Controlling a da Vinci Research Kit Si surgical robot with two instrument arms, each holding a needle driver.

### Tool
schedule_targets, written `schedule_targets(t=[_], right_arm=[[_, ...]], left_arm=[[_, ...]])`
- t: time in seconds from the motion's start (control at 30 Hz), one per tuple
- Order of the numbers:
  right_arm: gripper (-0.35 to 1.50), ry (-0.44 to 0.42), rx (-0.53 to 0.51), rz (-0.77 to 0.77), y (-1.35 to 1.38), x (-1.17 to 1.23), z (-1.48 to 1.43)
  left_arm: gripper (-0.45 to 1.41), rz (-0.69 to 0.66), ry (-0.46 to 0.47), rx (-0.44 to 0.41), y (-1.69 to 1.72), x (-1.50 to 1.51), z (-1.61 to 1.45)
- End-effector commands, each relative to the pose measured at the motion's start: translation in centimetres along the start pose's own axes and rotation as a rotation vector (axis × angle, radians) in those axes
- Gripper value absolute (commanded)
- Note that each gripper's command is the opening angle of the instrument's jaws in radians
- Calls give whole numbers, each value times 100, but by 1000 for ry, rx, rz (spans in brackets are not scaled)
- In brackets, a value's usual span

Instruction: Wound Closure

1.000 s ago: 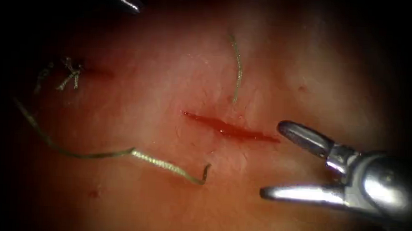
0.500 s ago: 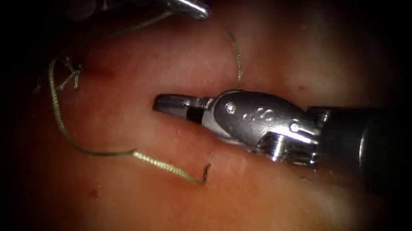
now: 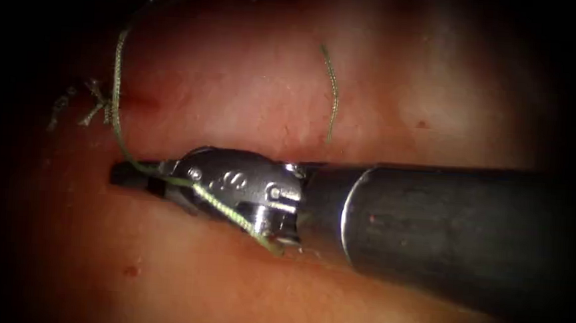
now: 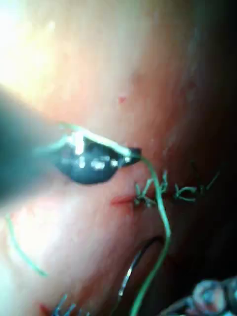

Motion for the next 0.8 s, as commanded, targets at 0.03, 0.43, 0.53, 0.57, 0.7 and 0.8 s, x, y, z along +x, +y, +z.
schedule_targets(t=[0.03, 0.43, 0.53, 0.57, 0.7, 0.8], right_arm=[[-35, 8, 19, -4, -4, 3, 5], [-35, 121, 54, 34, -6, 3, -27], [-35, 149, 50, 44, -7, 3, -28], [-35, 166, 48, 55, -8, 4, -27], [-35, 212, 44, 77, -8, 6, -27], [17, 258, 21, 110, -7, 7, -29]], left_arm=[[-45, 30, -2, 8, -12, 4, 5], [-45, 253, -7, 54, -68, 1, -4], [-45, 280, 17, 60, -76, -4, -5], [-45, 283, 28, 59, -78, -5, -5], [-45, 316, 63, 65, -83, -3, -6], [-45, 346, 83, 70, -87, -1, -8]])
